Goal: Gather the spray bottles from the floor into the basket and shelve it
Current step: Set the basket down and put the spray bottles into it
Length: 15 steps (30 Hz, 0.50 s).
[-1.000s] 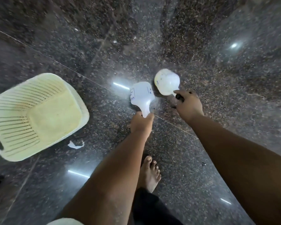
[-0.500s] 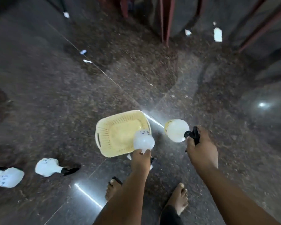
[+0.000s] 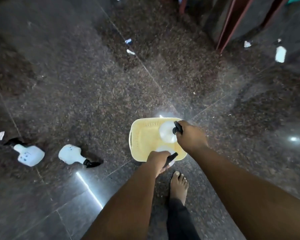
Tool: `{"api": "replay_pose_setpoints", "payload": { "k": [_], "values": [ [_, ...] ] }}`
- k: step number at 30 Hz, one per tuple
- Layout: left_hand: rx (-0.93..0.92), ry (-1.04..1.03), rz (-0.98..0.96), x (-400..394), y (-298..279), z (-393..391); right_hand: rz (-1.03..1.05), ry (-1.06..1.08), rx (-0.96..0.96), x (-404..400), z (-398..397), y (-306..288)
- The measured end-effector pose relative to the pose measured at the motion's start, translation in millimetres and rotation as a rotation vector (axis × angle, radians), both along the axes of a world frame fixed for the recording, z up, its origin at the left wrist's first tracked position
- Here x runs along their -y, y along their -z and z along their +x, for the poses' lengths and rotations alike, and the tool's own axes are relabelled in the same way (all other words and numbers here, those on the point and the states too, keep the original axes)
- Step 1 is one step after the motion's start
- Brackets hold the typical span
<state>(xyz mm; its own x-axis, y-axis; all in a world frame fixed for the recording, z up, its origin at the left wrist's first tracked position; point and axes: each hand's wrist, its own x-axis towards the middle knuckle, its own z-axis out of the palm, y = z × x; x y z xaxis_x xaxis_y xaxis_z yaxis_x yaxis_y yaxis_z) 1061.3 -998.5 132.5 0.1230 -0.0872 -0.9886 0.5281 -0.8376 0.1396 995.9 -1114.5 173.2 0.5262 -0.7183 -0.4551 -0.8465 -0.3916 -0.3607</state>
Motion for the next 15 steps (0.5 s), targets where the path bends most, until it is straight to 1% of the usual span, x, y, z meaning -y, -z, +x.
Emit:
{"api": "replay_pose_setpoints", "payload": {
  "k": [3,6,8,12,13,15],
  "values": [
    [-0.052,-0.159,-0.082,7,24,2,-0.003,-0.097,-0.052,5,9,32],
    [-0.093,-0.292,-0.088,22,35,7,0.024,-0.141,-0.083,14,11,55],
    [-0.164,-0.375,-0.094,33,36,9,0.044,-0.137,-0.067,25,12,65],
    [-0.249,-0.424,-0.079,47,36,10,0.059,-0.161,-0.09,43,16,75],
    [-0.245,-0.442,-0.071,52,36,11,0.058,-0.155,-0.09,46,17,77],
    [-0.17,-0.413,-0.015,60,37,12,0.066,-0.138,-0.088,53,18,79]
  ]
}}
